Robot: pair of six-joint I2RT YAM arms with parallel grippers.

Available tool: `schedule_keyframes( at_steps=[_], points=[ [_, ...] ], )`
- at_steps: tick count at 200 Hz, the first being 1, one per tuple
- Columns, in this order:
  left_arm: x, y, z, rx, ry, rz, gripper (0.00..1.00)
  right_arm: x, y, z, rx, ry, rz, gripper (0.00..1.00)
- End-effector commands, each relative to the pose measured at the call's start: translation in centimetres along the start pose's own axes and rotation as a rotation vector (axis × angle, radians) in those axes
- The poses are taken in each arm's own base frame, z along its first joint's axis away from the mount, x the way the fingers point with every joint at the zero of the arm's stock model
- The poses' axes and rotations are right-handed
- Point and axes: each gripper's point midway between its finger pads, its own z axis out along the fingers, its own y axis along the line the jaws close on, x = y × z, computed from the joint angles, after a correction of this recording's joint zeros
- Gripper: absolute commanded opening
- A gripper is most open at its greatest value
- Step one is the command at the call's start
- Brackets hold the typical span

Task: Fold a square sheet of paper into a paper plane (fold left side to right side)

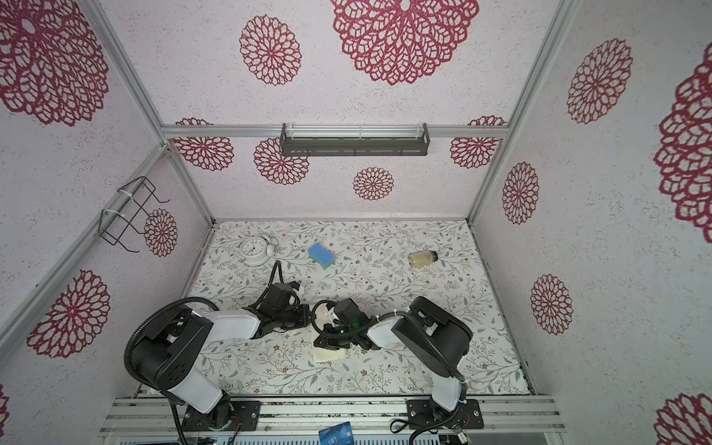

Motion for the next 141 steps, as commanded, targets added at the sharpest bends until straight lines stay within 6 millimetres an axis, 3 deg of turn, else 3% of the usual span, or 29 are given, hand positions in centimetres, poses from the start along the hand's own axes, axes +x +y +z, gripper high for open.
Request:
schedule_keyframes(
  at_steps=[1,38,72,104,141],
  points=[
    [-1.3,1.8,0.3,-0.052,0.008,0.002,0.0,2.3,-3.9,-0.5,0.134,0.045,0.068,0.0],
    [-4.7,2.5,0.4,-0.061,-0.012,0.006,0.0,1.8,-2.6,-1.3,0.103,0.009,0.059,0.0],
    [-7.8,0.6,-0.7,-0.041,-0.065,0.033,0.0,-0.4,-0.3,-3.1,0.074,-0.103,0.017,0.0],
    [-8.7,-1.1,-2.4,0.001,-0.12,0.011,0.0,-1.6,0.5,-4.2,0.042,-0.179,0.017,0.0],
    [-8.1,-2.6,-4.6,0.042,-0.17,0.0,0.0,-2.6,1.7,-6.0,0.007,-0.242,0.001,0.22]
  ],
)
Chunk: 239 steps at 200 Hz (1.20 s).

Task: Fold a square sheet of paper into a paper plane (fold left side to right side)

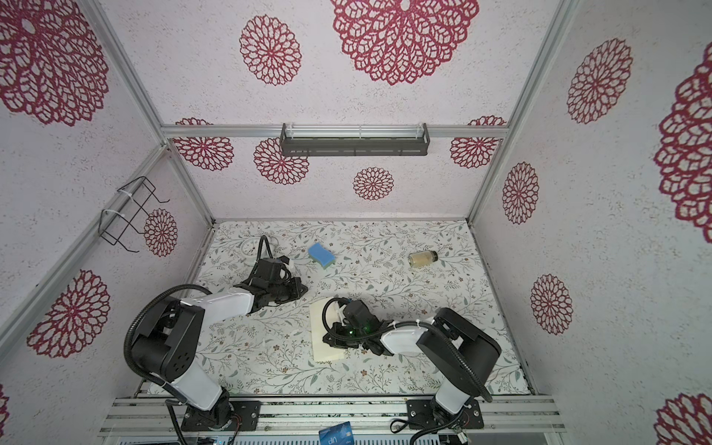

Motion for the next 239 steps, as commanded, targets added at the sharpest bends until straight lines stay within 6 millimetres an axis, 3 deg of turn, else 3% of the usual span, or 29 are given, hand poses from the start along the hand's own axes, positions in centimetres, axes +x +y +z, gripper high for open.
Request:
schedule_keyframes(
  at_steps=[1,29,58,111,179,239],
  points=[
    [-0.2,-1.6,-1.6,0.035,-0.046,-0.006,0.0,-2.0,1.7,-1.6,-0.04,-0.091,-0.016,0.22],
    [1.1,-2.3,-3.1,0.034,-0.058,0.0,0.0,-2.5,2.2,-3.8,-0.01,-0.13,-0.05,0.4],
    [3.0,-3.3,-3.9,0.044,-0.057,0.014,0.01,-2.4,1.6,-5.9,0.033,-0.182,-0.058,0.48],
    [7.8,-5.1,-2.0,0.056,0.051,0.071,0.0,-0.4,0.3,-5.7,0.013,-0.153,-0.016,0.39],
    [10.9,-3.9,1.2,0.01,0.144,0.107,0.0,0.6,1.8,-5.9,0.009,-0.146,-0.057,0.37],
    [12.8,-3.2,2.6,-0.006,0.181,0.107,0.0,0.6,2.0,-6.3,0.032,-0.139,-0.085,0.27]
  ],
)
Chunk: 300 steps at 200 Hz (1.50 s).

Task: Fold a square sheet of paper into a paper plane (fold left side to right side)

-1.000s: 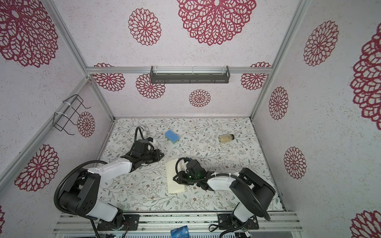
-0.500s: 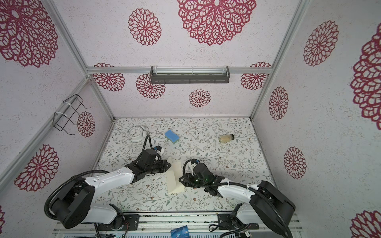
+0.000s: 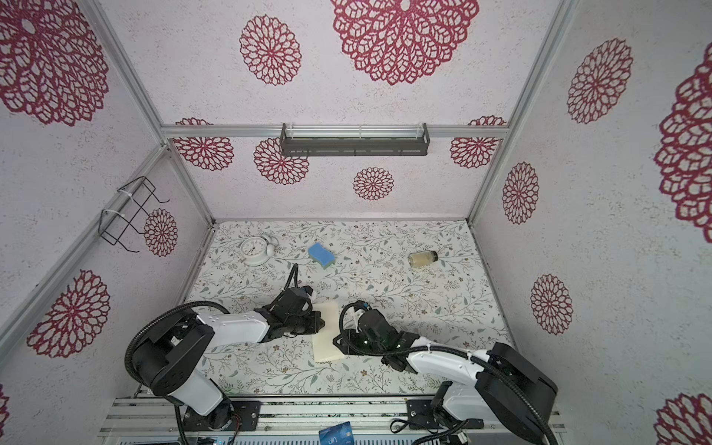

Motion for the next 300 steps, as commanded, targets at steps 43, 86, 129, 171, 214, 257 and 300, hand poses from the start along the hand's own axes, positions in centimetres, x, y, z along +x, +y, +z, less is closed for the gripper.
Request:
schedule_keyframes(
  at_steps=[43,86,129,171,214,257,300],
  points=[
    [0.1,-0.3,0.5,0.02,-0.031,-0.012,0.0,-0.6,1.9,1.8,-0.05,0.018,-0.026,0.07],
    [0.3,-0.4,0.0,0.03,-0.043,-0.018,0.0,-0.3,2.9,5.2,-0.099,0.066,-0.027,0.0],
    [0.4,-0.3,-0.6,0.031,-0.051,-0.017,0.0,-0.3,3.1,7.6,-0.149,0.075,0.017,0.0],
    [0.5,-0.3,-0.8,0.033,-0.055,-0.013,0.0,0.5,2.9,9.2,-0.18,0.098,0.054,0.0],
    [-0.2,-0.4,-0.9,0.045,-0.063,-0.013,0.0,2.0,1.9,10.1,-0.148,0.131,0.063,0.0],
    [-2.4,0.2,-2.2,0.057,-0.104,-0.031,0.0,2.9,0.2,10.3,-0.097,0.139,0.076,0.0],
    [-2.1,1.6,-2.2,0.042,-0.081,-0.033,0.0,3.0,0.1,10.4,-0.092,0.142,0.074,0.0]
  ],
)
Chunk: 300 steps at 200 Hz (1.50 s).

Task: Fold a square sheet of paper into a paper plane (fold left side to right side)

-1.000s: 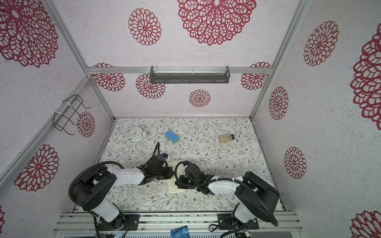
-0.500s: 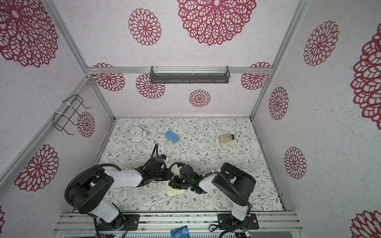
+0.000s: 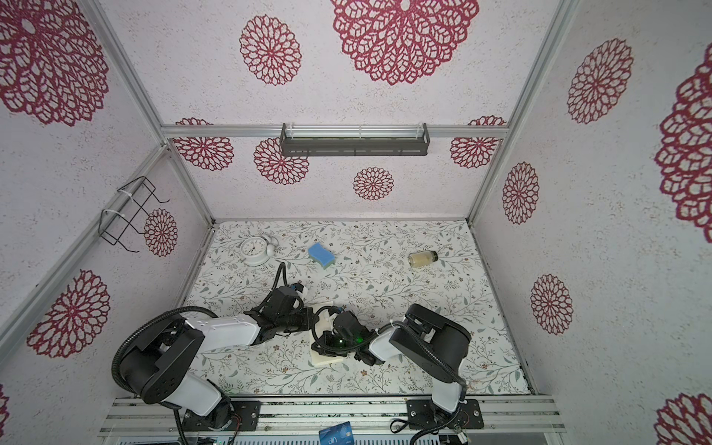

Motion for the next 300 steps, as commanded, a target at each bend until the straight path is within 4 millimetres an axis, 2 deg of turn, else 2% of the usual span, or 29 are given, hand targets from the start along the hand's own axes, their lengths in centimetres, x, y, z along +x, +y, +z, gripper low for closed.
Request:
schedule_keyframes(
  at_steps=[1,52,99,204,238,265,300],
  points=[
    [-0.2,0.0,-0.2,0.011,0.008,0.017,0.0,0.6,-0.8,0.3,0.027,0.009,0.012,0.0],
    [1.7,1.8,1.0,-0.016,0.054,-0.002,0.0,1.1,-0.8,0.5,0.027,0.036,0.002,0.0],
    [2.8,3.1,1.7,-0.037,0.071,-0.033,0.0,3.0,-1.4,0.5,0.044,0.094,-0.018,0.0],
    [3.3,3.5,1.8,-0.04,0.075,-0.046,0.0,7.4,-3.5,-0.1,0.088,0.162,-0.013,0.0],
    [3.1,3.3,1.8,-0.037,0.072,-0.046,0.0,8.8,-4.0,-0.9,0.089,0.175,-0.003,0.0],
    [2.9,3.1,1.9,-0.032,0.071,-0.045,0.0,8.7,-2.5,-2.0,0.037,0.156,0.005,0.0],
    [2.7,2.8,1.7,-0.027,0.063,-0.045,0.0,6.7,2.5,-3.7,-0.055,0.112,-0.041,0.0]
  ],
)
